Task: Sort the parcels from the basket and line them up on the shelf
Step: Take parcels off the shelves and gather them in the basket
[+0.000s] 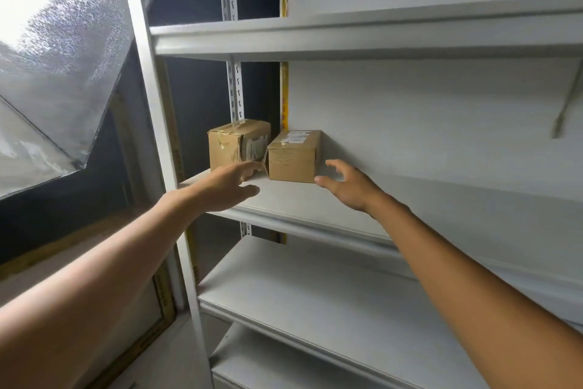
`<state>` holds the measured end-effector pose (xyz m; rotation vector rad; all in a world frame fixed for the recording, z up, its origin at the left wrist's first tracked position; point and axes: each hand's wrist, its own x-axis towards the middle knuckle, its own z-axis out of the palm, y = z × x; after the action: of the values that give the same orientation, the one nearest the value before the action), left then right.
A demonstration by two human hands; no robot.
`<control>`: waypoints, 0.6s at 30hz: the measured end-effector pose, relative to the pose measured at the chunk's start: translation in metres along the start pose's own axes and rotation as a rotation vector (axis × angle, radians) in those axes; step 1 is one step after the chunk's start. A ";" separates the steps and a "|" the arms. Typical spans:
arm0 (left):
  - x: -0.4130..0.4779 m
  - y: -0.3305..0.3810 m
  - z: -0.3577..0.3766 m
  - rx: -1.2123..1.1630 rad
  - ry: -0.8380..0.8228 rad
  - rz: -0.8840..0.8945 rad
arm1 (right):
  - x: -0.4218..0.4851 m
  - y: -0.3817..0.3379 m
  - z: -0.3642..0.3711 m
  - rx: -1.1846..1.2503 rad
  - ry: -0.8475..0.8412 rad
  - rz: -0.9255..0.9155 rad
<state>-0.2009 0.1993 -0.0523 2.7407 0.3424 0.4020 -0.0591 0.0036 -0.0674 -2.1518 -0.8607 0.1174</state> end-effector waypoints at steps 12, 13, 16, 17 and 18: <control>0.194 -0.057 0.025 -0.038 0.016 0.011 | 0.196 0.060 0.007 0.120 0.076 0.099; 0.210 -0.061 0.031 -0.071 0.021 0.002 | 0.211 0.063 0.009 0.141 0.083 0.102; 0.243 -0.073 0.048 -0.142 0.041 -0.019 | 0.247 0.067 0.020 0.239 0.098 0.163; 0.252 -0.076 0.052 -0.151 0.068 -0.018 | 0.255 0.068 0.024 0.258 0.093 0.180; 0.260 -0.079 0.056 -0.167 0.087 -0.018 | 0.260 0.069 0.029 0.284 0.091 0.198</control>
<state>0.0440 0.3279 -0.0712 2.5610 0.3389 0.5217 0.1667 0.1517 -0.0856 -1.9530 -0.5419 0.2263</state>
